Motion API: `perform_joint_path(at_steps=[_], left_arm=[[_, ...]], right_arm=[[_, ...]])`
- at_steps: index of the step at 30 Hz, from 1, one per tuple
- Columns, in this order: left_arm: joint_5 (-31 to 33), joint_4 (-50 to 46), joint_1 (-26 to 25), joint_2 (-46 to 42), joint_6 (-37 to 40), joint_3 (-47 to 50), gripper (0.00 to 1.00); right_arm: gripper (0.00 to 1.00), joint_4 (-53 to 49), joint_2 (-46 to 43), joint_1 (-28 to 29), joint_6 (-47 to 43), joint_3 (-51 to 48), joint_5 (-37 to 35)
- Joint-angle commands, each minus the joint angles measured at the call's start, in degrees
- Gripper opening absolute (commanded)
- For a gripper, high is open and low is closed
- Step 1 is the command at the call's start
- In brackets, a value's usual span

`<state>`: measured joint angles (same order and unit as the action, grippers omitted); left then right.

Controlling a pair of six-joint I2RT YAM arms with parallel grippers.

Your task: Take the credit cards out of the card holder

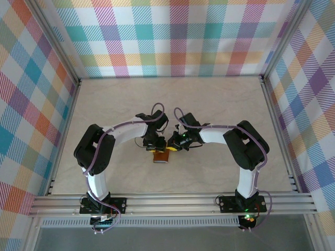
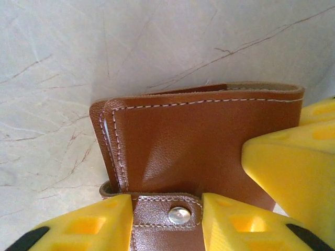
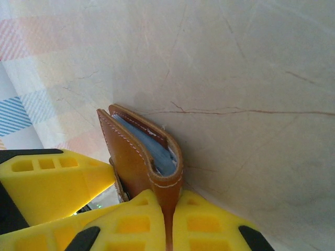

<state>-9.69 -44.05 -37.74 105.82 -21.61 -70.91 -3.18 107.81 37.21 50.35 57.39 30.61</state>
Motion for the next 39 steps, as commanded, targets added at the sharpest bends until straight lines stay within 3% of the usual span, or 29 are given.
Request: perform_joint_path(at_steps=[1, 9, 17, 20, 26, 30, 39], left_arm=[[1.03, -0.76, -0.76, 3.08, 1.03, 0.00, 0.33], [3.12, -1.18, -0.75, 0.52, 0.97, -0.21, 0.16], [5.40, -2.54, 0.09, -5.08, -0.74, 0.72, 0.15], [3.34, -1.32, 1.80, -8.16, -1.99, 3.15, 0.15], [-8.11, 3.98, 4.99, -11.05, -4.33, 8.61, 0.14], [-11.50, 8.57, 5.73, -11.78, -6.60, 12.78, 0.14], [-15.71, 18.14, 8.45, -11.91, -9.30, 20.04, 0.12]], right_arm=[[0.06, -2.27, -0.23, 0.56, -0.60, 1.15, -0.46], [0.05, -3.19, -0.53, 0.50, -0.99, 1.15, -1.33], [0.05, -12.23, -2.40, 0.46, -5.88, 2.95, -6.05], [0.05, -17.73, -3.64, 0.32, -9.06, 4.35, -8.82], [0.10, -28.46, -4.27, -0.03, -15.15, 8.71, -13.79], [0.18, -31.94, -3.90, -0.03, -16.44, 10.61, -15.90], [0.51, -36.42, -4.84, 2.40, -14.56, 13.68, -21.36]])
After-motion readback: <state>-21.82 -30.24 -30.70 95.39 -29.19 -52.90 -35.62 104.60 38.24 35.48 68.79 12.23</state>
